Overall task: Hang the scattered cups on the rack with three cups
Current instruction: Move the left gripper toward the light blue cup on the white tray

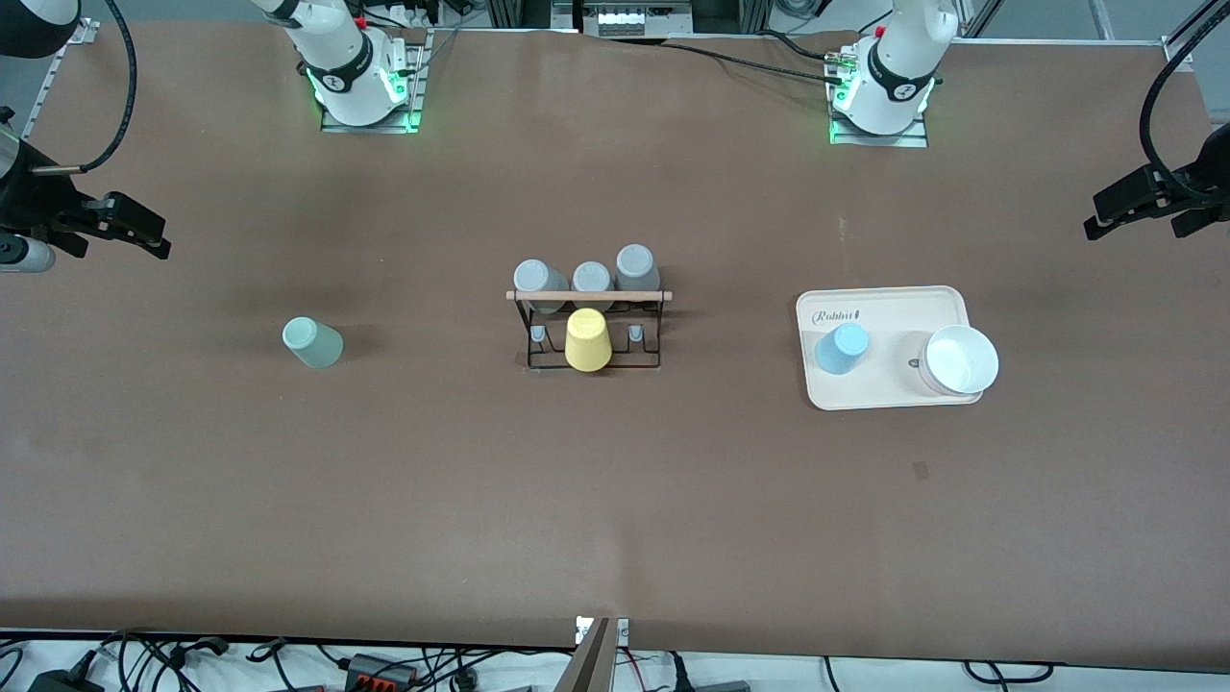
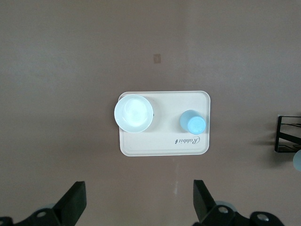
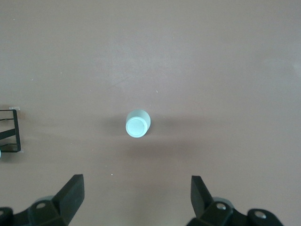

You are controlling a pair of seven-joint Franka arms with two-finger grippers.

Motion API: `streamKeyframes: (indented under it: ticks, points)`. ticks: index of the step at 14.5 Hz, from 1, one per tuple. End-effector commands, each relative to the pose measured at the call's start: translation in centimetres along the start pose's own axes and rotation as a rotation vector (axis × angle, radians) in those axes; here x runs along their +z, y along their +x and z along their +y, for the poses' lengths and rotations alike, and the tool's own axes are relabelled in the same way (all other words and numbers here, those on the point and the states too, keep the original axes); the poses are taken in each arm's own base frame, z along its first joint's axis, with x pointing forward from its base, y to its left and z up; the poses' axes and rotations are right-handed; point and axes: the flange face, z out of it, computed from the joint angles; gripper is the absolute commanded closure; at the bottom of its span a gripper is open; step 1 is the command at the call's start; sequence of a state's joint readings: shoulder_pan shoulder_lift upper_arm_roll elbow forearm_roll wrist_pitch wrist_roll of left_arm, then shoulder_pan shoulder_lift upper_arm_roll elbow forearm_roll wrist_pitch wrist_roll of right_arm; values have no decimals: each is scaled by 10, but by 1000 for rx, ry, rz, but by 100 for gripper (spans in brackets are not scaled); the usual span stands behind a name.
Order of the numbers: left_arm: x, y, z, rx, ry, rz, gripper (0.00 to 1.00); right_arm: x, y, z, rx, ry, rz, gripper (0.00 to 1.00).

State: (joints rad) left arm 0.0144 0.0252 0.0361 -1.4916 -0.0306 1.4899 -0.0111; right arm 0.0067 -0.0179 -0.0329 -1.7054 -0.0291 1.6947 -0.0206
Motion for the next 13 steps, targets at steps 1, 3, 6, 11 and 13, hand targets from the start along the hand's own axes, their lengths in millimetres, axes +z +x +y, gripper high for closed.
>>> streamKeyframes:
  ticks: [1,3,6,11,13]
  points:
    - [-3,3,-1,16,-4,-5,0,-7,-4,-2,-20,2,-4,0]
    - [-3,3,-1,16,-4,-5,0,-7,-4,-2,-19,2,-4,0]
    - [2,5,-1,13,-5,-16,0,-6,-4,-2,-19,2,-4,0]
    - [65,32,27,45,-10,-137,0,-4,-2,-3,-22,2,-5,0]
    - [94,40,51,25,-5,-198,0,-3,-2,-3,-20,2,-7,0]
